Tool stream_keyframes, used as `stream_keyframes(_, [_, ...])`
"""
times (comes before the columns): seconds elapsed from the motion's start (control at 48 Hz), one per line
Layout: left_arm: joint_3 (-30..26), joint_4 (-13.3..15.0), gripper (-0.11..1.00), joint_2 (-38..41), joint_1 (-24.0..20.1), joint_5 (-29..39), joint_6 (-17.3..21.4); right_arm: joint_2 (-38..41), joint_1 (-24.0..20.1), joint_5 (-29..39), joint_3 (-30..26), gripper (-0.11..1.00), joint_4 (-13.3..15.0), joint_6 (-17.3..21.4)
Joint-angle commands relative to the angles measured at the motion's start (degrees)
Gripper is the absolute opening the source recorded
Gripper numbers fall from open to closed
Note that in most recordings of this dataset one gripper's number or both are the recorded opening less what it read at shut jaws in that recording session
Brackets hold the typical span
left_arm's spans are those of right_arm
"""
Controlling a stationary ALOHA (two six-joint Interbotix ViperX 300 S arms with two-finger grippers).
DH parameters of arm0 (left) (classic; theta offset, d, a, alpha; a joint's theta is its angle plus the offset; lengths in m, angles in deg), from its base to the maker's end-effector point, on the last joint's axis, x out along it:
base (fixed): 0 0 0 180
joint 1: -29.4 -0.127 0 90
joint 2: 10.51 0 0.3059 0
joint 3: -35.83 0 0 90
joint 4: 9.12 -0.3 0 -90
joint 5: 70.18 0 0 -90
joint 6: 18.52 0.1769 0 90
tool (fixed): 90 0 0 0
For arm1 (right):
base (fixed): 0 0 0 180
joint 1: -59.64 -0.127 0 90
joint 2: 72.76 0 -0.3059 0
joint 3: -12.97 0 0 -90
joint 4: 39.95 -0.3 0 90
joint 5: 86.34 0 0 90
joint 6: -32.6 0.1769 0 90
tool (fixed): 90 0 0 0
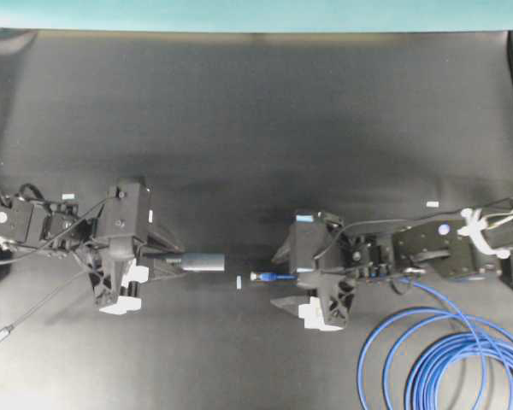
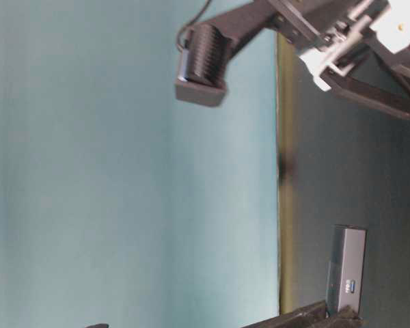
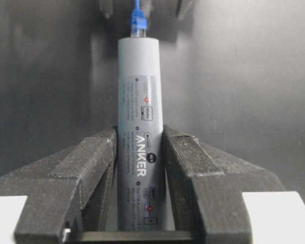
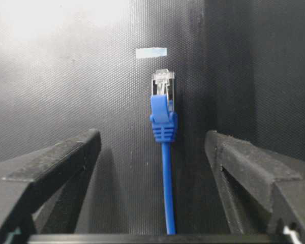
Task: Insert the LAN cable into the hub.
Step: 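Lift the hub and plug, aligning the plug with the hub's port, then push the blue plug leftward into the hub port with the right gripper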
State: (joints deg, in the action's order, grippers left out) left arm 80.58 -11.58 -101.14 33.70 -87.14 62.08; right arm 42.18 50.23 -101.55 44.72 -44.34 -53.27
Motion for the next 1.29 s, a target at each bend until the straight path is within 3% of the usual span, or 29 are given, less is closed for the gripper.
stream_keyframes(0.0, [-0.9, -0.3, 0.28, -0.6, 0.2, -0.3, -0.2, 0.9, -0.1, -0.6, -1.1, 0.76, 0.1, -0.3])
stream_keyframes(0.083, [-0.9, -0.2, 0.28, -0.6, 0.3, -0.2, -0.5, 1.1, -0.2, -0.1, -1.3, 0.69, 0.1, -0.5])
stream_keyframes(0.188, [-0.9, -0.3, 0.28, -0.7, 0.4, -0.1, -1.1, 1.1, -0.2, 0.6, -1.3, 0.47, 0.1, -0.3])
stream_keyframes(0.292, [-0.6, -0.3, 0.28, -1.0, 0.5, 0.0, -1.1, 0.9, -0.2, 1.8, -1.3, 0.17, -0.1, -0.2])
stream_keyframes(0.333, [-0.5, -0.2, 0.28, -1.0, 0.5, 0.0, -1.1, 0.7, -0.2, 2.4, -1.2, 0.12, -0.2, -0.2])
stream_keyframes(0.625, [-2.0, -0.2, 0.28, -0.6, 0.5, 0.8, -0.2, -5.0, 1.2, 6.0, -2.3, 0.13, -0.5, 0.1])
stream_keyframes(0.98, [-7.4, -0.3, 0.28, 1.4, 0.1, 6.9, 3.0, -12.7, 2.9, 20.1, -7.6, 0.13, -0.6, -0.2])
stream_keyframes(1.271, [-7.1, -0.3, 0.28, 1.3, -0.6, 7.0, 3.3, -12.7, 2.0, 20.9, -8.0, 0.13, -0.6, 0.1])
